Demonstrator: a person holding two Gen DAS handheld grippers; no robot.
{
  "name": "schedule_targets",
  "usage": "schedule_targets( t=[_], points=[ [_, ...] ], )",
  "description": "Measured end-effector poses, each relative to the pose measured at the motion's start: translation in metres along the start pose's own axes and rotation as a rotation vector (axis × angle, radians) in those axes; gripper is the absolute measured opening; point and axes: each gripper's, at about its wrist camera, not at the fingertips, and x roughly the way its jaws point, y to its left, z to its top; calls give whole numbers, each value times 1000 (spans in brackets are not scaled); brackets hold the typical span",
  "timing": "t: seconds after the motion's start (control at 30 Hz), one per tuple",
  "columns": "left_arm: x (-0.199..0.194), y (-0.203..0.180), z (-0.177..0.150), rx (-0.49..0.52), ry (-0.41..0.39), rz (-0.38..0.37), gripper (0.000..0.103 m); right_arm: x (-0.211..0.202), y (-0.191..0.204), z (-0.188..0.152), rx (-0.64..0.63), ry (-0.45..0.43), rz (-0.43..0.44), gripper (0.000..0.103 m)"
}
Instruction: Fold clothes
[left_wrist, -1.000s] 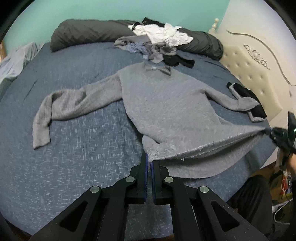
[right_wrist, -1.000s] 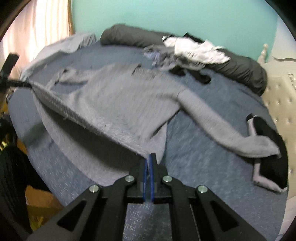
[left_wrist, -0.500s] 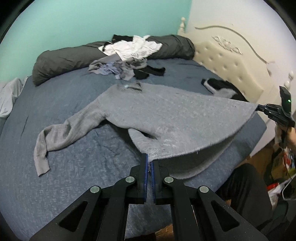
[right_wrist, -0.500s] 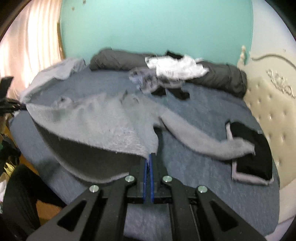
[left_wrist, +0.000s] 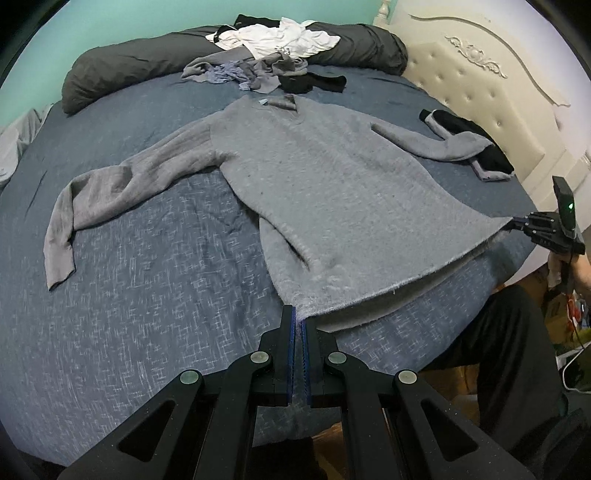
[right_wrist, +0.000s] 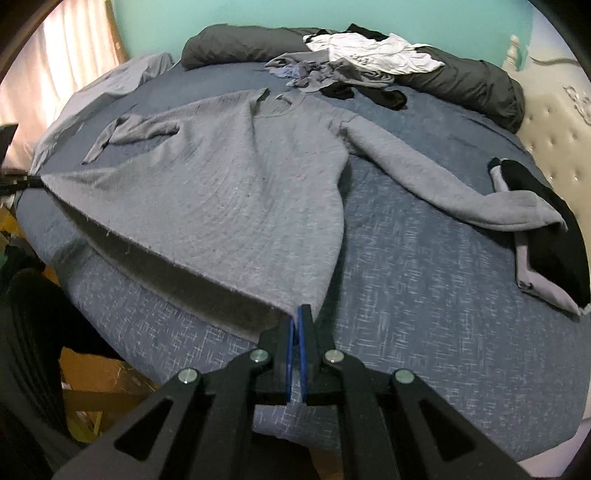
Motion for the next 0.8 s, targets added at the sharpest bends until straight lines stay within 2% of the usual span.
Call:
schedule_targets(
  t=[0.17,0.33,0.53,0.6,0.67,0.8],
  points=[
    [16,-1,-6,-2,52,-24,6,11,-7,-6,11,35,-8,2],
    [47,16,-21,-75,135,-36,6,23,-11,-17,18,90,14,2],
    [48,28,-24,-120,129,-30,10,19,-11,-21,16,110,104,5],
    [50,25,-20,-124,120,-42,14,10,-13,-19,15,93,124,6],
    [56,20,-13,-121,120,-50,28,0,-18,-17,25,72,144,6],
    [81,7,5,-124,123,-72,32,-12,-35,-10,78,24,150,7]
  ],
)
